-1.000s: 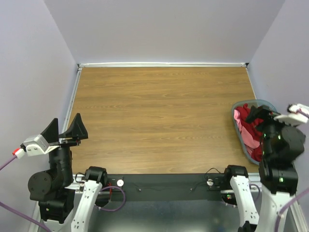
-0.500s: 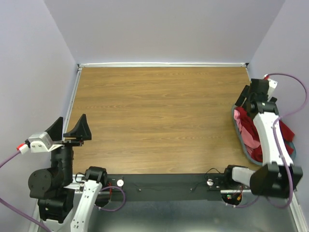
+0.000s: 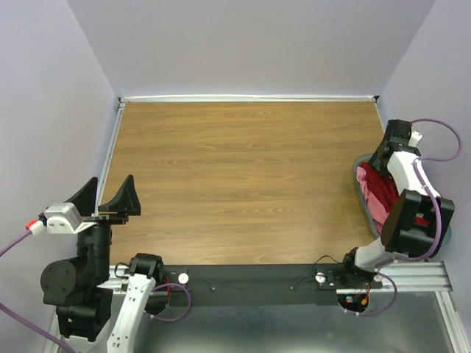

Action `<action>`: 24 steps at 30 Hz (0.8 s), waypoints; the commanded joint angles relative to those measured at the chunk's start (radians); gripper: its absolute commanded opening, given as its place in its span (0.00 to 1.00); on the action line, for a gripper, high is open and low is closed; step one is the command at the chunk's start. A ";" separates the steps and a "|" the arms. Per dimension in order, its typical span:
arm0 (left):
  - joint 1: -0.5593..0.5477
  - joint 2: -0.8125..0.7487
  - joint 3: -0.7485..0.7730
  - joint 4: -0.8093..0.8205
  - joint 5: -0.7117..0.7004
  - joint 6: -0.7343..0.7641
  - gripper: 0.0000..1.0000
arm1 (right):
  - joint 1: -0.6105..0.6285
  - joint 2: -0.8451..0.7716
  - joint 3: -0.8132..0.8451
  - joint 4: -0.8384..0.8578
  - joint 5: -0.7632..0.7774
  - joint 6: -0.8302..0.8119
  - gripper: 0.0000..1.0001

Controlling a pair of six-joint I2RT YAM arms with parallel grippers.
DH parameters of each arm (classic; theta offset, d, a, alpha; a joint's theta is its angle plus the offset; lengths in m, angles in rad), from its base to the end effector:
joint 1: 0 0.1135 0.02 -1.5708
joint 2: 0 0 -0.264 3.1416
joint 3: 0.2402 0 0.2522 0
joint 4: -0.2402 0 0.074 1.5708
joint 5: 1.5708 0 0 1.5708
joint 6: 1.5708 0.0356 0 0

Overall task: Fold and stack the t-shirts
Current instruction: Grab the tshirt from the pile

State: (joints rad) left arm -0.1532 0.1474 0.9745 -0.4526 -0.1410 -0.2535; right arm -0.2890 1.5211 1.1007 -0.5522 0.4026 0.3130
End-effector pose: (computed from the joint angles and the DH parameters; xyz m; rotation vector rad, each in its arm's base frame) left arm -0.0168 0.0077 0.4131 -0.1841 1.1904 -0.2722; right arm 0.2981 -0.1032 0.2438 0.8902 2.3378 -0.5002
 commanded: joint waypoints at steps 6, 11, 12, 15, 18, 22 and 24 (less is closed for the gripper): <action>-0.008 0.024 0.021 -0.005 0.041 0.007 0.97 | -0.030 -0.093 0.036 0.041 -0.027 -0.061 0.20; -0.008 0.038 0.020 0.003 0.046 0.013 0.97 | -0.030 -0.252 0.149 -0.103 -0.036 -0.095 0.01; -0.008 0.044 0.021 0.003 0.047 0.017 0.97 | -0.030 -0.271 0.193 -0.116 -0.042 -0.112 0.01; -0.008 0.049 0.023 0.006 0.047 0.022 0.97 | -0.030 -0.320 0.281 -0.191 -0.114 -0.136 0.01; -0.008 0.050 0.013 0.012 0.049 0.016 0.97 | -0.027 -0.305 0.439 -0.232 -0.329 -0.132 0.01; -0.008 0.046 -0.002 0.022 0.067 -0.004 0.97 | 0.017 -0.239 0.606 -0.238 -0.632 -0.069 0.01; -0.008 0.040 -0.008 0.022 0.075 -0.010 0.97 | 0.132 -0.202 0.678 -0.216 -0.651 -0.032 0.01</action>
State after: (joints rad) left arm -0.1555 0.1875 0.9783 -0.4496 -0.1097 -0.2527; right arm -0.2802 1.2507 1.6775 -0.7586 -0.0021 0.2195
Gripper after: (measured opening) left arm 0.970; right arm 0.025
